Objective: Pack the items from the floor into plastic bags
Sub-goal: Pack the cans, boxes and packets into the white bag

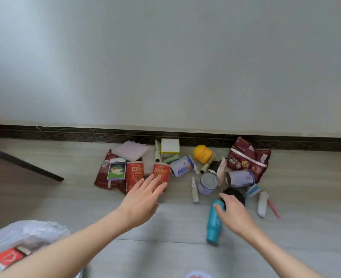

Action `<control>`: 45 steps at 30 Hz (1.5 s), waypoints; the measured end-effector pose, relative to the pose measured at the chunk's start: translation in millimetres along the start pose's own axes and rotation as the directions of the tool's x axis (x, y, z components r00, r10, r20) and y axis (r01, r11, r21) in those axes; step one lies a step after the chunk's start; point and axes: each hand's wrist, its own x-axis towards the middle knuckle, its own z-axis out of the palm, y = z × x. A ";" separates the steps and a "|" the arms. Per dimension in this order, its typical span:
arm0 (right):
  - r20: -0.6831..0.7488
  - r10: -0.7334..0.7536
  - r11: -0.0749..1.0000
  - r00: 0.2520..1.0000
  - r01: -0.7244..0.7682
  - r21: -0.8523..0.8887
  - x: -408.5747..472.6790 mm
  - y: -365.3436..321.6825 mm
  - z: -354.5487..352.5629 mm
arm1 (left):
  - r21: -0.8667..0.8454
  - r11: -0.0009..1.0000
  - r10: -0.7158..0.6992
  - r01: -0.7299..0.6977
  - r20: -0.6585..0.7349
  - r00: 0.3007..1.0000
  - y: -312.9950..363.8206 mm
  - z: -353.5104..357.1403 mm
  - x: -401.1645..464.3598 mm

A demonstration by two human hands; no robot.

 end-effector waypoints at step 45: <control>0.141 -0.410 0.909 0.901 0.390 0.147 -92.4 -269.1 9.1 | -0.726 0.356 -0.806 0.589 0.081 0.587 -100.8 -95.5 -202.2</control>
